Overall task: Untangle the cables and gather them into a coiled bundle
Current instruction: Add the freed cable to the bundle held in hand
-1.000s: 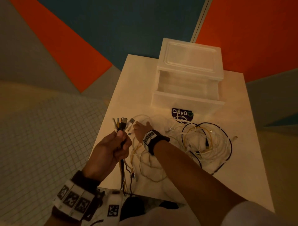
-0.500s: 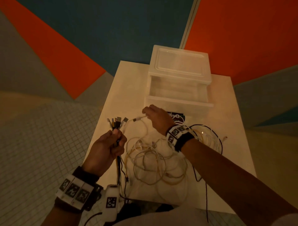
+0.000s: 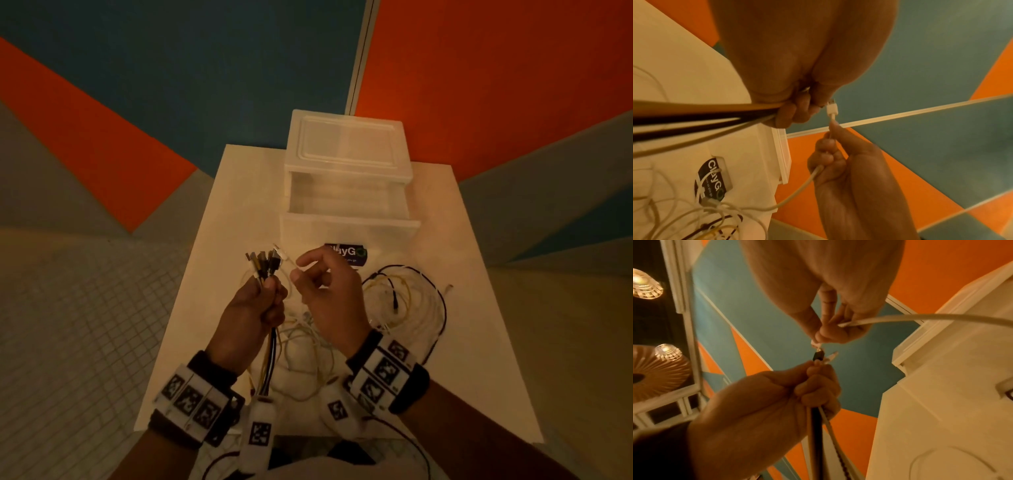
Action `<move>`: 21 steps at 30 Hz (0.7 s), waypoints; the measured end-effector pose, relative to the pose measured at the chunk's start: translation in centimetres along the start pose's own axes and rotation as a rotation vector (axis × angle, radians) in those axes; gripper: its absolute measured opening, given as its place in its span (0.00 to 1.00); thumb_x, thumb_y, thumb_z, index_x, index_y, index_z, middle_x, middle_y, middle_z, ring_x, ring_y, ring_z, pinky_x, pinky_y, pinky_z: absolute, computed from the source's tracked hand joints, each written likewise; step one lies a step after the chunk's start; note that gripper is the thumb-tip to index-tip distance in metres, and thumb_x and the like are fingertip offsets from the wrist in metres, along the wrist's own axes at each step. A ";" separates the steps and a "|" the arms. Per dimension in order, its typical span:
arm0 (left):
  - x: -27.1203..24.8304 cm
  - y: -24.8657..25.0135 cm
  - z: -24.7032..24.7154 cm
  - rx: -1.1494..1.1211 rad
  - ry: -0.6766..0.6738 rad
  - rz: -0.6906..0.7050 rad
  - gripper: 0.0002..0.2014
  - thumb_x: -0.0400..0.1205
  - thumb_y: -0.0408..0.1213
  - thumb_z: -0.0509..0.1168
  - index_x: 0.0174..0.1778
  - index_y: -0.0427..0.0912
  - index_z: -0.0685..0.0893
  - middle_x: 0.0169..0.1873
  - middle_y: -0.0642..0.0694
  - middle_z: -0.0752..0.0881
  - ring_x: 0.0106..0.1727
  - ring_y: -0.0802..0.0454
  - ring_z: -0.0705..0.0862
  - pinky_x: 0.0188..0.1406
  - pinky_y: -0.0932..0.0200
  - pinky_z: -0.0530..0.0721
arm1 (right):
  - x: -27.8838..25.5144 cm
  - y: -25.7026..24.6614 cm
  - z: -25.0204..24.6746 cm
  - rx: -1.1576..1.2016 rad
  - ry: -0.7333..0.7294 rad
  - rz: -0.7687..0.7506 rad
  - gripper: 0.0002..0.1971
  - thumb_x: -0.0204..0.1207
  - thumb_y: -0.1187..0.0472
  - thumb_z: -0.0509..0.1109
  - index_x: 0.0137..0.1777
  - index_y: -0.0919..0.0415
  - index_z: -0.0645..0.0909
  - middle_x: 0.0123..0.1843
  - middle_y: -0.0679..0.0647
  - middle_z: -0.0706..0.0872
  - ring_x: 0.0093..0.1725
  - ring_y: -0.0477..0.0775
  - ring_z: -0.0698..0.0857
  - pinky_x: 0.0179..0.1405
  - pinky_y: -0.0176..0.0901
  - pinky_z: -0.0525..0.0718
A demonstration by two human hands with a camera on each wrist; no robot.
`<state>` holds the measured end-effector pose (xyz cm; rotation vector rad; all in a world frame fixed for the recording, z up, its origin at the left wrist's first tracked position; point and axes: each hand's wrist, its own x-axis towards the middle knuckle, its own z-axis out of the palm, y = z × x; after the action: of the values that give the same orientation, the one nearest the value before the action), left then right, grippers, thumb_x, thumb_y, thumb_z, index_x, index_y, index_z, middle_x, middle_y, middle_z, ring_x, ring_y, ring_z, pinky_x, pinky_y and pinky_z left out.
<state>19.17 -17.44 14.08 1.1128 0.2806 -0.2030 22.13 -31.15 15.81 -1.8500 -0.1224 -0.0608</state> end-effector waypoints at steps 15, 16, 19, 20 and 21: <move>-1.5 0.2 0.9 0.069 0.048 0.104 0.16 0.86 0.40 0.54 0.64 0.37 0.79 0.48 0.35 0.87 0.48 0.39 0.84 0.43 0.52 0.85 | -2.4 -0.2 1.5 -0.051 -0.125 -0.088 0.08 0.78 0.67 0.68 0.52 0.55 0.84 0.47 0.53 0.83 0.46 0.50 0.87 0.40 0.54 0.89; -1.6 0.2 0.9 0.085 0.056 0.105 0.16 0.85 0.41 0.55 0.61 0.36 0.80 0.47 0.33 0.85 0.49 0.37 0.82 0.44 0.50 0.83 | -2.5 -0.2 1.5 -0.064 -0.142 -0.101 0.09 0.78 0.68 0.67 0.51 0.54 0.83 0.47 0.53 0.83 0.46 0.50 0.87 0.40 0.53 0.89; -1.6 0.0 0.9 0.139 0.047 0.097 0.15 0.85 0.43 0.56 0.50 0.34 0.80 0.42 0.34 0.81 0.44 0.39 0.77 0.43 0.50 0.79 | -2.7 0.0 1.4 -0.063 -0.136 -0.060 0.09 0.77 0.67 0.70 0.43 0.52 0.76 0.40 0.53 0.85 0.39 0.52 0.88 0.34 0.55 0.88; -1.6 0.0 0.9 0.148 0.049 0.092 0.15 0.86 0.42 0.55 0.48 0.34 0.80 0.39 0.35 0.82 0.41 0.41 0.78 0.40 0.54 0.80 | -2.7 0.0 1.3 -0.047 -0.119 -0.015 0.11 0.77 0.65 0.72 0.41 0.52 0.72 0.38 0.54 0.85 0.36 0.54 0.88 0.32 0.53 0.88; -1.6 0.1 1.0 0.142 0.056 0.085 0.14 0.87 0.41 0.55 0.47 0.34 0.80 0.35 0.40 0.83 0.38 0.43 0.78 0.35 0.58 0.80 | -2.7 0.0 1.3 -0.030 -0.103 0.027 0.13 0.76 0.63 0.73 0.41 0.51 0.70 0.36 0.55 0.84 0.34 0.56 0.88 0.29 0.50 0.88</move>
<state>17.83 -18.27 15.08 1.2703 0.2715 -0.1177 19.44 -30.07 15.14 -1.8847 -0.1683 0.0517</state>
